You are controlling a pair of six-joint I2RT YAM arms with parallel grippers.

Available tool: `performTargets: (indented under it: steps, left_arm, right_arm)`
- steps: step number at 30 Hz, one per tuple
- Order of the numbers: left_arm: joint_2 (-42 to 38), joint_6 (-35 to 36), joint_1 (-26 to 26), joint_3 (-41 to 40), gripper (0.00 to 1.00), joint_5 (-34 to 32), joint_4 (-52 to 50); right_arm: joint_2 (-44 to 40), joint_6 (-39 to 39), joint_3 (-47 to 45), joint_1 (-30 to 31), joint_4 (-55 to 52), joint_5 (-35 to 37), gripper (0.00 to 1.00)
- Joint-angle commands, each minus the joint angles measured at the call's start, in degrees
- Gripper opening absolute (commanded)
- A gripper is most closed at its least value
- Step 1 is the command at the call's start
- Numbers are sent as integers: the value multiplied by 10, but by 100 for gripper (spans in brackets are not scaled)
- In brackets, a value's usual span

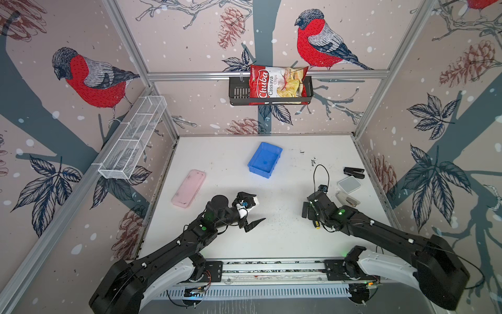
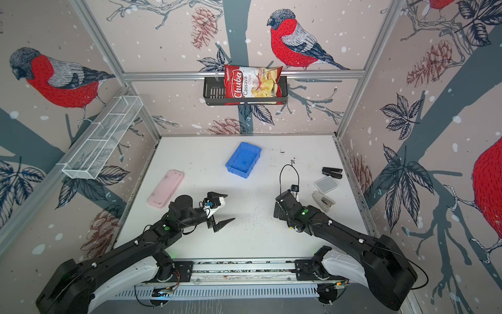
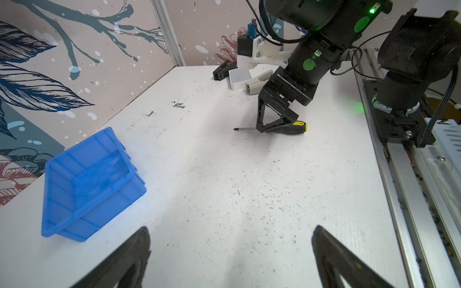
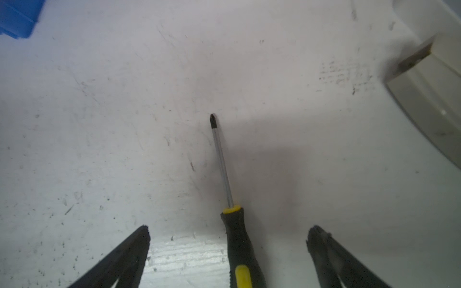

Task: Put the screwdriver in the bin
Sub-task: Pick up the screwdriver from the middle-right of the table.

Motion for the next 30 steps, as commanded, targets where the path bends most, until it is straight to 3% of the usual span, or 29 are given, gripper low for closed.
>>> performTargets:
  steps: [1,8,16,30]
  left_arm:
    - [1,6,0,-6,99,11,5]
    - [13,1,-1,-3,99,15,11]
    - [9,-1,-1,-5,99,12,9]
    - [19,2,-1,-2,99,12,15]
  right_arm:
    - [25,-4,3,-8,-29,-24,100]
    - [68,-30,18,-15,-26,-51,87]
    - [61,-32,11,-21,-31,-55,49]
    - [68,-38,10,-23,-35,-46,18]
